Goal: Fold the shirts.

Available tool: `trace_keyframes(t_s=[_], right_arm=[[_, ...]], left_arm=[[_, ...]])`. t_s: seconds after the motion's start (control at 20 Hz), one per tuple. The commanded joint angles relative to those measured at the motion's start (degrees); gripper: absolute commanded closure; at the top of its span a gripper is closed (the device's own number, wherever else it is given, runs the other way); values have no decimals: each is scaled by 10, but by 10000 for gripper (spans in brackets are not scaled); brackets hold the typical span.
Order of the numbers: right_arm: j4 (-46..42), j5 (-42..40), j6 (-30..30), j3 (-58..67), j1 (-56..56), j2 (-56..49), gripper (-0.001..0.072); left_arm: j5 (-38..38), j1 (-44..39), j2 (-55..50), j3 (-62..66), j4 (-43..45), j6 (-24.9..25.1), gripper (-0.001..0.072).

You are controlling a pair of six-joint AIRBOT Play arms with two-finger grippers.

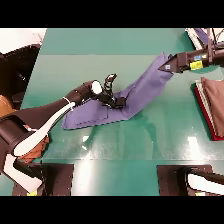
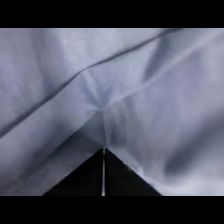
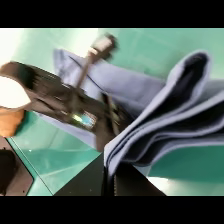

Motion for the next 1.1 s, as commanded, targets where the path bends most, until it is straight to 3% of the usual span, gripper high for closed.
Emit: trace_keyframes(t_s=[0.0, 0.2, 0.45, 0.6, 0.75, 0.8, 0.9, 0.95, 1.0, 1.05], right_arm=[[2, -17, 9, 24, 44, 2, 698], [2, -37, 9, 25, 83, 2, 698], [26, -102, -13, 25, 175, -17, 697], [92, -164, -73, 30, 263, -71, 697], [85, -215, -83, 90, 363, -171, 695], [85, -238, -84, 113, 388, -207, 648], [86, -235, -83, 161, 416, -276, 78], [86, -203, -83, 183, 419, -299, 69], [85, -166, -75, 203, 416, -316, 175], [85, -137, -65, 213, 407, -324, 235]], left_arm=[[10, -2, -8, 3, -8, 1, 682], [-29, 26, 14, 23, 15, 1, 682], [-72, 146, 140, 23, 85, 1, 682], [-93, 231, 235, 23, 155, 1, 682], [-114, 308, 322, 23, 232, 2, 682], [-121, 329, 342, 23, 251, 1, 682], [-143, 371, 376, 23, 263, 2, 682], [-154, 388, 386, 23, 263, 3, 682], [-165, 401, 393, 23, 263, 11, 682], [-176, 411, 397, 23, 263, 23, 682]])
